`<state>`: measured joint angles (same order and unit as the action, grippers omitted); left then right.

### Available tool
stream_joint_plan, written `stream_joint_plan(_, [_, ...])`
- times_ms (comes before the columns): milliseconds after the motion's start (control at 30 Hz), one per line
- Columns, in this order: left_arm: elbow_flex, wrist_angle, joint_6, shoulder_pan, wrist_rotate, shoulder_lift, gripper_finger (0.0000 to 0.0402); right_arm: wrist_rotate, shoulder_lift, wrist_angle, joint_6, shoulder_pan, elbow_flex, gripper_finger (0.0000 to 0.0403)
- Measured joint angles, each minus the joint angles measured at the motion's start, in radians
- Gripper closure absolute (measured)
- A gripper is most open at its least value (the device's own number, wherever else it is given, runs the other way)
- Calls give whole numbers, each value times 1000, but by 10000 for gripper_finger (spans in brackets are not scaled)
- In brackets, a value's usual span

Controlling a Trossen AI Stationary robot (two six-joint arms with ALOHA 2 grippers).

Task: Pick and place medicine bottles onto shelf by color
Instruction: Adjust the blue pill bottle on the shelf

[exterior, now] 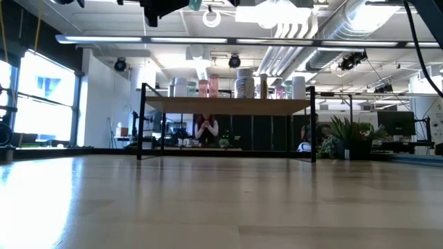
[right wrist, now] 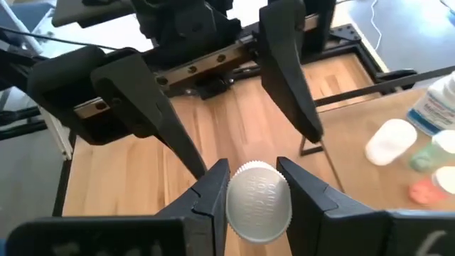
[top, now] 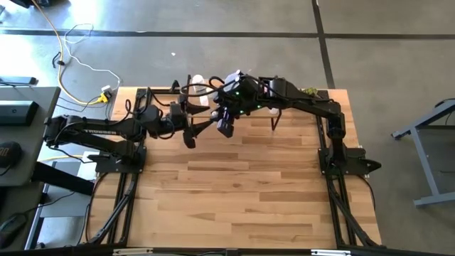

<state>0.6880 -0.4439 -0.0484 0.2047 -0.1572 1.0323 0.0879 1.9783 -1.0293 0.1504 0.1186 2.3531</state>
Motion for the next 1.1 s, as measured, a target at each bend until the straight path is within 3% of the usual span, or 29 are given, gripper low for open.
stream_joint_plan(500, [0, 13, 0, 79, 15, -1, 144, -24, -7, 1, -71, 95, 2, 317])
stream_joint_plan(900, [1, 30, 0, 215, 15, -1, 144, -62, 0, 17, -248, 303, 2, 317])
stream_joint_plan(1100, [1, 67, 0, 263, 16, -1, 144, -52, 63, 14, -321, 394, 2, 317])
